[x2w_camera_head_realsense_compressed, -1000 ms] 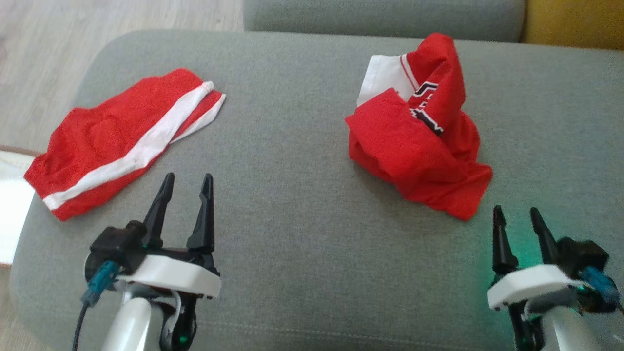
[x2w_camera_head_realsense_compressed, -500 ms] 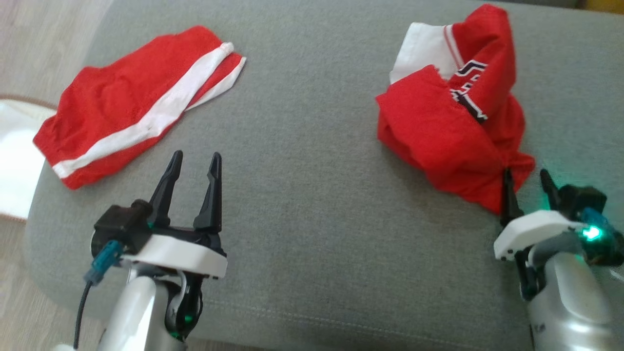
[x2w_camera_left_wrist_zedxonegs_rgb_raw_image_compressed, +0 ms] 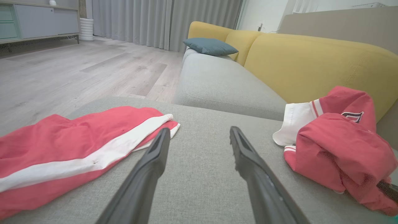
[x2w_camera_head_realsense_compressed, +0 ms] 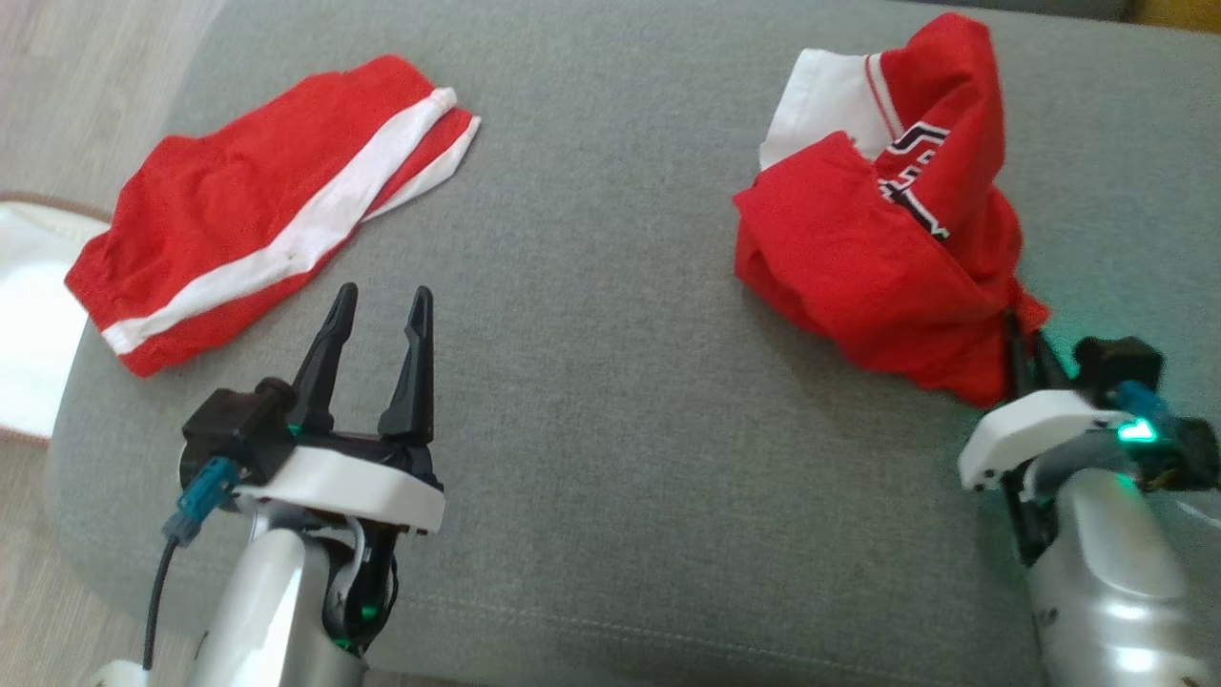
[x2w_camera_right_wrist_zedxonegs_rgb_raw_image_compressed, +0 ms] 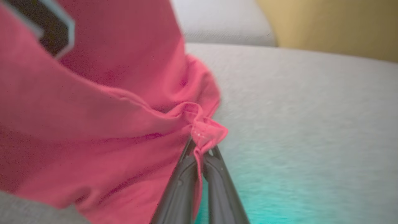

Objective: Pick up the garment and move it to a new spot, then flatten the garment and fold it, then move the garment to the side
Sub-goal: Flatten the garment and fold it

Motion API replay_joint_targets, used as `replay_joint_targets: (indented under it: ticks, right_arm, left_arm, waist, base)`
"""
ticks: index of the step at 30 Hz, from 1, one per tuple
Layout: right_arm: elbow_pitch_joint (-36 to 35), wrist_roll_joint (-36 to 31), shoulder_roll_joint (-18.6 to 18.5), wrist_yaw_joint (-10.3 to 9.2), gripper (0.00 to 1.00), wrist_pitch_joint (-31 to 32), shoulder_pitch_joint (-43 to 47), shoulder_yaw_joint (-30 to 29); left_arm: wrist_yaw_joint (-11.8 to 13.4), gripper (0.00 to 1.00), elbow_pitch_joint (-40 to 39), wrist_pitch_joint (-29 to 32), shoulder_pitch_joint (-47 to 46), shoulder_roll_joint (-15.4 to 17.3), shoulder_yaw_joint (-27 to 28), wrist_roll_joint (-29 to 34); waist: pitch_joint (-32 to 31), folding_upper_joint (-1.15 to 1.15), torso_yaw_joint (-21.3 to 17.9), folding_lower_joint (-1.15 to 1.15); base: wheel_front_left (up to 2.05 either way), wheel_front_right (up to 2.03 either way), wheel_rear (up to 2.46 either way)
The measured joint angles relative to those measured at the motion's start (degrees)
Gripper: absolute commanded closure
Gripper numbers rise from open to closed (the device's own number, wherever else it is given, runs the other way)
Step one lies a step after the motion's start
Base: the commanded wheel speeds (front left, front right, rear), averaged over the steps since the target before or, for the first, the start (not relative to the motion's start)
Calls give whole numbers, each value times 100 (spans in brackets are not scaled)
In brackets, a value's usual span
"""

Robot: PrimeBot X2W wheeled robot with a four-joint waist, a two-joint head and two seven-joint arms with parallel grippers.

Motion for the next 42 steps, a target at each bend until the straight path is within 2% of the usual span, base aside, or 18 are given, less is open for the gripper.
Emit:
replay_joint_targets:
  ticks: [3,9,17,22,25,26,27,28,35,42]
  right_arm:
    - [-230,-189,0,0,100,-48,2,-328]
    - [-1214,-1039,-2,0,100,-108,-43,-1129]
    - [-2420,-1624,7,0,100,109,-7,-1325]
    - [-3106,-1667,12,0,100,436,547,-1458]
    - [-3267,-1580,14,0,100,725,931,-1418]
    - [-3279,-1508,15,0,95,834,1063,-1396]
    - [-3293,-1463,18,0,27,918,1202,-1373]
    - [-3314,-1417,20,0,0,960,1340,-1340]
    - [-3444,-636,23,0,0,911,1703,-878]
    - [-3605,672,24,0,0,465,1919,365]
  left_arm:
    - [9,0,5,0,9,-5,0,-45]
    - [83,0,5,0,48,-9,-3,-105]
    - [183,0,-9,0,482,-5,30,-133]
    - [205,0,-68,0,487,-5,29,-133]
    - [210,0,-82,0,487,-7,20,-133]
    - [211,0,-85,0,488,-7,16,-133]
    - [211,0,-87,0,488,-7,10,-133]
    - [221,0,-89,0,488,-7,3,-133]
    - [225,0,-85,0,491,-7,1,-133]
    - [219,0,-80,0,491,-5,3,-147]
  waist:
    - [-127,0,-69,0]
    - [-442,0,-189,0]
    - [-859,0,-442,0]
    - [-1002,0,-733,0]
    - [-1056,0,-894,0]
    - [-1065,0,-940,0]
    - [-1070,0,-978,0]
    - [-1068,0,-1008,0]
    - [-1040,0,-1101,0]
    - [-1101,0,-1069,0]
  base:
    - [0,0,0]
    - [0,0,0]
    - [0,0,0]
    - [0,0,0]
    - [0,0,0]
    - [0,0,0]
    - [0,0,0]
    - [0,0,0]
    - [0,0,0]
    - [0,0,0]
